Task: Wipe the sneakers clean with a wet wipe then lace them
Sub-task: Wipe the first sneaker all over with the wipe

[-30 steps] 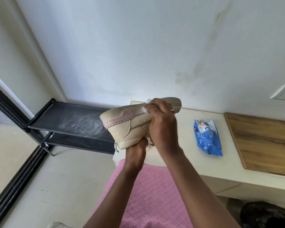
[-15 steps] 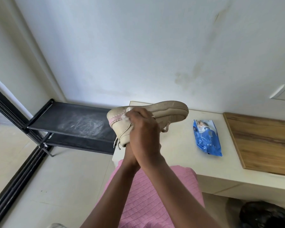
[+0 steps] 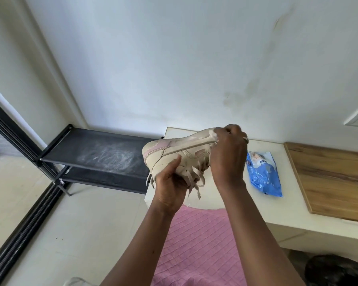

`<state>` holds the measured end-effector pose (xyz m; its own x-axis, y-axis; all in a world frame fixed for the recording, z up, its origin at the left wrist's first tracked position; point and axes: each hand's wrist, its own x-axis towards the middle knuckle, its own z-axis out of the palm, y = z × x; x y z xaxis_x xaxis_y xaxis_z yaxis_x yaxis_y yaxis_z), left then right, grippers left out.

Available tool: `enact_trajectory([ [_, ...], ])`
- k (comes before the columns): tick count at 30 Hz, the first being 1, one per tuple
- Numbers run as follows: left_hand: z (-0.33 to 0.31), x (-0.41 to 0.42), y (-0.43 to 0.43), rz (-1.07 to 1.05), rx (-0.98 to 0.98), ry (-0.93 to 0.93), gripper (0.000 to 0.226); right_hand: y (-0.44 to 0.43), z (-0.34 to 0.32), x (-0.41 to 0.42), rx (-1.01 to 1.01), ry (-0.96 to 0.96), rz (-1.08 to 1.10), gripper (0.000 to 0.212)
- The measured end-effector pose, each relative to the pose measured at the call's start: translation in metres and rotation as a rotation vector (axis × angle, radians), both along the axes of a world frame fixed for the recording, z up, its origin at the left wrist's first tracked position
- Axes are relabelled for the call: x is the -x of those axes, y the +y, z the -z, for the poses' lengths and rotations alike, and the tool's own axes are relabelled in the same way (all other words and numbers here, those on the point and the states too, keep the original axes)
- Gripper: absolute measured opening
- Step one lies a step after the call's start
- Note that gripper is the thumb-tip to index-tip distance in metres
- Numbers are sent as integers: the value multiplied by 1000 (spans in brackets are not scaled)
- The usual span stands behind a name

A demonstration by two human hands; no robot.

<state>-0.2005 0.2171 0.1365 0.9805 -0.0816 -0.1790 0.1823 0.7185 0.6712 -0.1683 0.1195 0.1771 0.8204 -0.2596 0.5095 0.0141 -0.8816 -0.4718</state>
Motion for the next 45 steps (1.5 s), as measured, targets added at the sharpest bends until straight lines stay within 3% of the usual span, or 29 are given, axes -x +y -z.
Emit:
enact_trajectory([
  [3,4,0,-5,32,-109,-23,32,-7,-5,-5,44,-23,69,37],
  [6,6,-2,-10,34,-228,-89,10,17,-6,9,56,92,-109,36],
  [11,21,1,-12,114,-351,-134,43,40,-9,16,-124,3,-327,28],
  [14,21,2,-13,67,-444,-187,16,34,-4,17,-110,-44,-441,33],
  [19,22,9,-12,1,-547,-107,26,-8,5,-1,-34,-133,-220,34],
  [24,18,5,-8,-32,-575,-139,28,-34,7,-17,-246,-92,40,23],
  [27,19,0,-7,4,-621,-99,19,-12,3,-8,-247,-164,-35,26],
  [31,13,3,-8,39,-578,-302,22,24,-5,15,-196,-243,-242,34],
  [36,4,7,-8,-20,-553,-311,19,32,-7,29,-289,-326,-337,31],
  [39,5,3,-9,-2,-596,-403,36,26,-3,28,-201,-375,-370,33],
  [41,10,5,-9,-13,-698,-403,36,15,-1,23,-97,-386,-363,31],
  [43,15,8,-10,-64,-720,-335,30,-1,1,14,12,-381,-286,25],
  [45,11,13,-7,21,-672,-393,19,-14,3,6,41,-369,-171,26],
])
